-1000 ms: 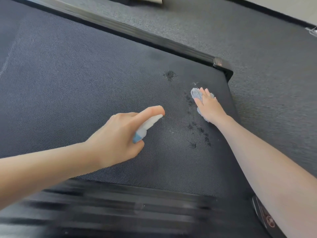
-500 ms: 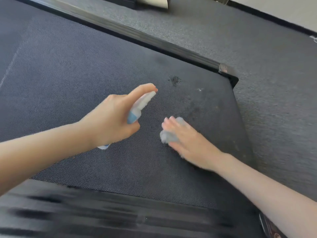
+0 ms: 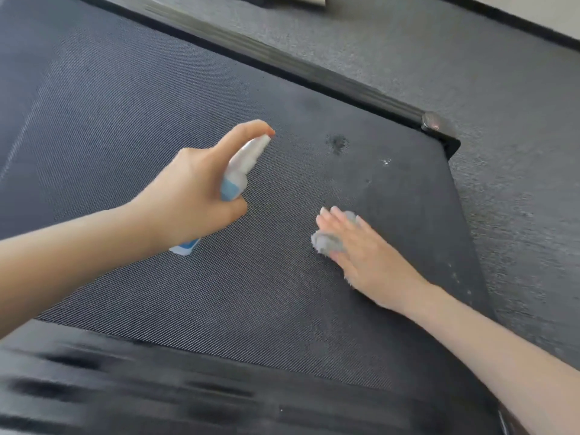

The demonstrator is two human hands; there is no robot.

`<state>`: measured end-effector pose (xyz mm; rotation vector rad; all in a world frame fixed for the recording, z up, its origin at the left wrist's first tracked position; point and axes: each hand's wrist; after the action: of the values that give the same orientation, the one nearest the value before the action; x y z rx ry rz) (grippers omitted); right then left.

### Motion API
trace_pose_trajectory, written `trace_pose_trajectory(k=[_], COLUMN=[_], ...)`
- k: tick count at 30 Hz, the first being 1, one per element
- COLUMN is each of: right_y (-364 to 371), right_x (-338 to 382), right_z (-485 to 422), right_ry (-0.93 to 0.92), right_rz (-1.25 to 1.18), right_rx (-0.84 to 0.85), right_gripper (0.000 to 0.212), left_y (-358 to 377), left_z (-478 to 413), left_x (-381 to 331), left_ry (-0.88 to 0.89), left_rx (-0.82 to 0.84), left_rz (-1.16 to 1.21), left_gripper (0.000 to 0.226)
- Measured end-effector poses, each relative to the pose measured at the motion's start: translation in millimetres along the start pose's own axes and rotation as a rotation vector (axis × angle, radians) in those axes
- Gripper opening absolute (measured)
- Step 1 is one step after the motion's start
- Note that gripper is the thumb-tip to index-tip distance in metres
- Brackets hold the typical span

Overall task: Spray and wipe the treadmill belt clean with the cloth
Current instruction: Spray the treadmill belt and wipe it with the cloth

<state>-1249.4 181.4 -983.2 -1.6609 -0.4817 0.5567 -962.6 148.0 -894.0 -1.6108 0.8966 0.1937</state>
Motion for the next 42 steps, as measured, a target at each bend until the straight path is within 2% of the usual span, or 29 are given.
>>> trace_pose_trajectory(k=[2, 5, 7, 8, 11, 15, 16, 20, 26, 30, 32, 35, 38, 42], right_y=[9.9, 14.7, 8.6, 6.8, -1.9, -7.0, -8.6, -19.4, -35.3, -35.0, -31.0, -23.2, -12.6, -0.3], right_x=[-42.3, -98.2, -110.9, -110.2, -90.2, -34.6, -18.7, 37.6, 59.8, 53.5, 50.4, 40.8, 16.3, -35.0], right_z=[-20.9, -53.4, -69.2, -73.0, -69.5, -53.1, -45.3, -5.5, 34.3, 45.4, 42.0, 28.8, 4.5, -40.6], right_ry=[0.126, 0.389, 0.543, 0.551, 0.488, 0.122, 0.022, -0.078, -0.341, -0.463, -0.445, -0.278, -0.17, -0.045], right_rz=[0.077, 0.104, 0.102, 0.103, 0.078, -0.093, -0.106, -0.32, -0.326, -0.252, -0.229, -0.281, -0.199, -0.018], right_rx=[0.116, 0.157, 0.186, 0.198, 0.179, -0.02, 0.012, 0.078, 0.197, 0.188, 0.141, 0.081, 0.044, 0.148], right_gripper=[0.055, 0.052, 0.05, 0.049, 0.049, 0.038, 0.041, 0.048, 0.047, 0.049, 0.048, 0.046, 0.054, 0.05], left_y=[-1.6, -3.6, -3.2, -3.2, -3.7, -7.0, -8.6, -12.8, -17.2, -21.1, -21.9, -20.4, -13.8, -2.5], left_z=[-1.0, -2.0, -1.6, -1.6, 0.2, 1.3, 2.0, 5.0, 6.8, 8.3, 8.7, 6.9, 1.9, -4.9], left_x=[1.1, 1.7, 3.0, 4.0, 3.1, 0.4, 0.2, -3.9, -6.8, -0.4, 2.0, 4.5, 3.6, 2.5], left_ry=[-0.004, -0.001, 0.001, 0.001, 0.006, 0.01, -0.001, -0.007, -0.026, -0.022, -0.024, -0.026, -0.025, -0.01], left_rx=[0.0, 0.005, 0.004, 0.0, -0.005, -0.006, -0.013, -0.026, -0.035, -0.054, -0.061, -0.056, -0.038, -0.026], left_rz=[-0.002, 0.014, 0.021, 0.021, 0.031, 0.03, 0.032, 0.02, 0.027, 0.008, 0.006, 0.006, 0.029, 0.06], left_gripper=[0.077, 0.078, 0.078, 0.079, 0.079, 0.079, 0.078, 0.078, 0.077, 0.078, 0.078, 0.078, 0.078, 0.077])
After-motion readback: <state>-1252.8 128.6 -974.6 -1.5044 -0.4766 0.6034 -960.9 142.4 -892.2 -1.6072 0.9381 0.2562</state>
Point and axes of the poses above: each hand's wrist, its own z-axis away from the middle knuckle, its own y-axis out of the palm, x = y × z, and after that the axes turned 2 degrees about -x, right-handed
